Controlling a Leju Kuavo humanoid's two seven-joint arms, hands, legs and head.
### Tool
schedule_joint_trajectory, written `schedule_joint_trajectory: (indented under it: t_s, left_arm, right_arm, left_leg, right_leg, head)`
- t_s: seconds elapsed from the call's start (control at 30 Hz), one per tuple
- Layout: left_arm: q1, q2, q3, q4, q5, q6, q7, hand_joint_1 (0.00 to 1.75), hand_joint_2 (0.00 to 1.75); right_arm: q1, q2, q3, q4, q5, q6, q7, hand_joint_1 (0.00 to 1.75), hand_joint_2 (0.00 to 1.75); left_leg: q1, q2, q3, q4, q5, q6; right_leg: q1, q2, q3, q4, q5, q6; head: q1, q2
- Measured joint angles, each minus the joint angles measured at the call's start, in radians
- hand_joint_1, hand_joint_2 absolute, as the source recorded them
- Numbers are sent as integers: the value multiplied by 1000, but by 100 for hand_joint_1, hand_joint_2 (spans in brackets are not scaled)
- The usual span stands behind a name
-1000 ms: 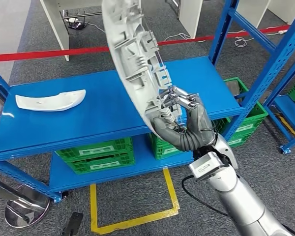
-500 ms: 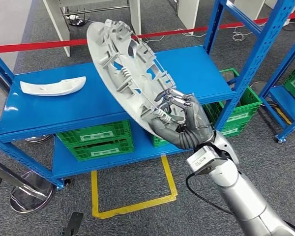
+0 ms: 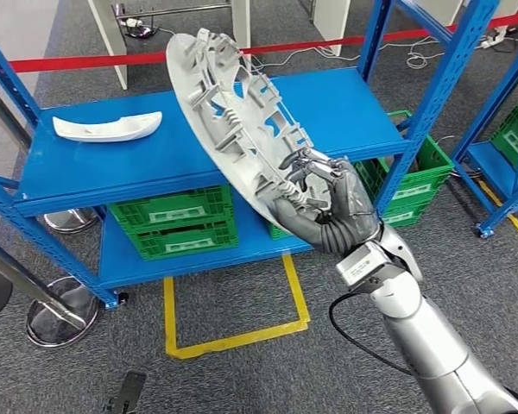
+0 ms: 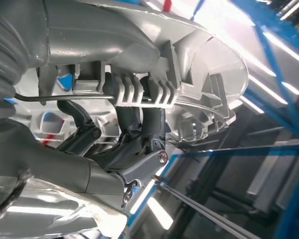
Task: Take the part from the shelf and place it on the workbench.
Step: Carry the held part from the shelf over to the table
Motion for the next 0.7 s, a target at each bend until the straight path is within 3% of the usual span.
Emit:
schedule_joint_trajectory:
  t_s: [0.03, 0.07, 0.13, 0.17, 0.2, 0.23, 0.27, 0.33, 0.4, 0.43, 0.5, 0.53, 0.6, 0.67, 0.7]
  left_arm:
    - [1, 0, 0, 0, 0, 0, 0, 0, 175]
    - [1, 0, 0, 0, 0, 1, 0, 0, 175]
    - [0, 0, 1, 0, -2, 1, 0, 0, 175]
    - [0, 0, 1, 0, -2, 1, 0, 0, 175]
    - [0, 1, 1, 0, -3, 1, 0, 0, 175]
    - [0, 1, 1, 0, -4, 1, 0, 0, 175]
    - [0, 2, 1, 0, -4, 1, 0, 0, 175]
    - [-1, 2, 1, 0, -4, 1, 0, 0, 175]
    - [-2, 2, 1, 0, -4, 1, -1, 0, 175]
    - [-2, 2, 1, 0, -3, 1, -2, 0, 175]
    - [-2, 4, 1, 0, 3, 2, -3, 0, 175]
    - [0, 4, 1, 0, 6, 3, -4, 0, 175]
    - [2, 6, 1, 0, 10, 4, -5, 0, 175]
    - [3, 8, 2, 0, 9, 6, -10, 0, 175]
    - [3, 9, 2, 0, 8, 7, -14, 0, 175]
  right_arm:
    - [1, 0, -6, -2, -3, -5, -5, 175, 175]
    - [1, 0, -13, -6, -6, -9, -10, 175, 175]
    - [3, 0, -25, -13, -11, -16, -15, 175, 175]
    - [4, 0, -29, -15, -12, -17, -17, 175, 175]
    - [6, 0, -32, -17, -13, -18, -17, 175, 175]
    - [8, 0, -36, -17, -13, -19, -17, 175, 175]
    - [9, 0, -39, -18, -14, -20, -17, 175, 175]
    - [9, 0, -43, -23, -15, -22, -18, 175, 175]
    - [9, 0, -48, -33, -18, -25, -19, 175, 175]
    - [10, 0, -50, -37, -19, -27, -20, 175, 175]
    - [14, 0, -57, -41, -21, -30, -22, 175, 175]
    - [17, 0, -60, -42, -22, -32, -23, 175, 175]
    - [20, 0, -67, -44, -23, -37, -25, 175, 175]
    - [24, 0, -74, -45, -24, -42, -29, 175, 175]
    - [27, 0, -77, -45, -24, -43, -32, 175, 175]
  left_leg:
    - [1, 2, -10, -3, 12, 7]
    - [3, 4, -22, -6, 26, 13]
    - [3, 6, -50, -5, 50, 21]
    - [1, 7, -64, -4, 61, 22]
    - [0, 7, -79, -2, 73, 22]
    - [0, 7, -94, 0, 83, 21]
    - [-1, 7, -109, 3, 93, 20]
    - [-3, 7, -132, 10, 109, 14]
    - [-6, 6, -149, 18, 125, 5]
    - [-6, 6, -157, 21, 134, 0]
    - [-5, 5, -170, 23, 147, -11]
    - [-4, 4, -178, 31, 135, -17]
    - [-1, 2, -202, 98, 60, -28]
    - [3, 1, -232, 226, -25, -36]
    - [5, 1, -239, 280, -40, -39]
  right_leg:
    - [-1, 1, -9, 10, -18, 5]
    - [-2, 3, -23, 39, -54, 10]
    - [-4, 4, -58, 159, -156, 16]
    - [-5, 4, -70, 227, -189, 19]
    - [-5, 4, -73, 277, -198, 21]
    - [-5, 4, -61, 296, -186, 21]
    - [-5, 4, -32, 279, -160, 20]
    - [-4, 4, 73, 156, -129, 15]
    - [-2, 5, 167, 25, -149, 11]
    - [1, 6, 187, -9, -161, 9]
    - [1, 5, 174, -19, -155, -4]
    - [-1, 3, 164, -19, -146, -13]
    - [-4, 0, 143, -20, -126, -30]
    - [-2, 0, 118, -18, -108, -37]
    - [-1, 0, 106, -18, -100, -38]
  head:
    - [1, 0]
    - [3, 0]
    - [6, 0]
    - [6, 0]
    - [6, 0]
    - [7, 0]
    - [7, 0]
    - [7, 0]
    - [7, 0]
    - [7, 0]
    - [8, 0]
    - [6, 0]
    - [2, 0]
    - [0, 0]
    - [-1, 0]
